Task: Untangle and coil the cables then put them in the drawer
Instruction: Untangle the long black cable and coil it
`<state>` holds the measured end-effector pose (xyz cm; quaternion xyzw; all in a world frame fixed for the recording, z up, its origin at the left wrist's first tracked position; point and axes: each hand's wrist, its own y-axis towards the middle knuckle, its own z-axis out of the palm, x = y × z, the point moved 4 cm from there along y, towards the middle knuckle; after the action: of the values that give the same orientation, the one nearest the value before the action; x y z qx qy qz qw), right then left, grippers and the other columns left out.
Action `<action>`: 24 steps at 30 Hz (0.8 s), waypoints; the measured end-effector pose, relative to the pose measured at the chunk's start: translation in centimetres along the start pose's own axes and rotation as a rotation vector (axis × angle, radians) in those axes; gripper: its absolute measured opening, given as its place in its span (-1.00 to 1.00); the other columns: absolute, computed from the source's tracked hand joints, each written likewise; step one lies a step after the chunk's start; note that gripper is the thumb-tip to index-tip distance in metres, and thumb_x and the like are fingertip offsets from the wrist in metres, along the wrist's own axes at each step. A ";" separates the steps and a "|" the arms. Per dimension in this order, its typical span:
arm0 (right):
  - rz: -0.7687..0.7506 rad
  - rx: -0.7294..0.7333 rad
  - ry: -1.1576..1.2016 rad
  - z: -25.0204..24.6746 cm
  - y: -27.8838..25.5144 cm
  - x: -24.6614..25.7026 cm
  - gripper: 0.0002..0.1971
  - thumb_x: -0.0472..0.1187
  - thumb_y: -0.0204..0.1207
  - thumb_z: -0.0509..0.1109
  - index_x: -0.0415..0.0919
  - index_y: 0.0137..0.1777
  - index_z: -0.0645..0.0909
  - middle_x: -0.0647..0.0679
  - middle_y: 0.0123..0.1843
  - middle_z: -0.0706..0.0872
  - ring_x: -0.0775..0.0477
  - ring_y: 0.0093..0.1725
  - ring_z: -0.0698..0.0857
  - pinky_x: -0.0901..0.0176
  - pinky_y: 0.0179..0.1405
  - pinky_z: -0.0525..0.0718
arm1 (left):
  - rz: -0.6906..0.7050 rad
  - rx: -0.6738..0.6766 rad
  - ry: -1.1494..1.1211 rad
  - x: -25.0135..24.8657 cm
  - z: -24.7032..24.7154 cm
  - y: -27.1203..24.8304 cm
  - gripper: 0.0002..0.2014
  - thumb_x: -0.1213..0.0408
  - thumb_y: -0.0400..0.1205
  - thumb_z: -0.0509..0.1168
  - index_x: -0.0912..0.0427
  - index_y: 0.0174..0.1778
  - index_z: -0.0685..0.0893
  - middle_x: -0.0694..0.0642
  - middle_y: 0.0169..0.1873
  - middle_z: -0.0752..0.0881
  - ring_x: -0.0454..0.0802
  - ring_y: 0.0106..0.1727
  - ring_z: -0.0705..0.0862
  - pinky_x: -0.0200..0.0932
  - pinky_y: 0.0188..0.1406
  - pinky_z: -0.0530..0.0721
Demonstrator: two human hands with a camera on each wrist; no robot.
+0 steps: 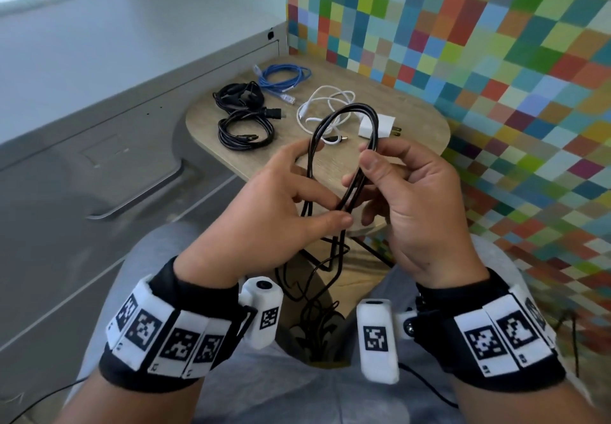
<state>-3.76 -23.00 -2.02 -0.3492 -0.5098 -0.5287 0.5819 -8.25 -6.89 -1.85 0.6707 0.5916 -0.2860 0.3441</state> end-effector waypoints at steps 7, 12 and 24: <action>0.025 0.050 -0.018 -0.9 0.5 -0.6 -0.81 -0.31 0.78 0.31 -0.20 0.26 0.73 -0.17 -0.19 0.85 -0.16 -0.35 0.77 0.13 -0.50 0.63 | 0.032 -0.160 -0.088 0.8 -0.8 0.4 -0.89 0.05 0.65 0.49 -0.23 -0.18 0.86 -0.18 0.34 0.61 -0.28 0.06 0.69 -0.30 -0.03 0.63; 0.115 0.179 0.044 -0.1 0.2 -0.8 -0.64 -0.33 0.85 0.14 -0.11 0.51 0.62 -0.21 0.10 0.88 -0.14 -0.54 0.73 0.22 -0.67 0.53 | -0.004 -0.235 -0.089 1.3 -0.7 0.4 -0.94 0.04 0.54 0.59 -0.26 -0.15 0.87 -0.11 0.14 0.59 -0.19 -0.26 0.59 -0.31 -0.15 0.59; -0.054 0.014 -0.046 -1.9 1.2 -1.0 -0.75 -0.43 0.59 0.51 -0.12 0.17 0.75 -0.06 -0.10 0.72 -0.02 -0.39 0.69 0.10 -0.48 0.72 | 0.031 -0.256 -0.258 1.2 -2.5 0.1 -0.92 0.10 0.56 0.49 -0.14 -0.09 0.90 0.17 -0.12 0.66 -0.06 -0.10 0.62 -0.23 -0.02 0.56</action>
<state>-2.11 -24.30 -3.29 -0.3434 -0.5361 -0.5322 0.5581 -8.02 -4.16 -1.30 0.5883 0.5638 -0.2865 0.5040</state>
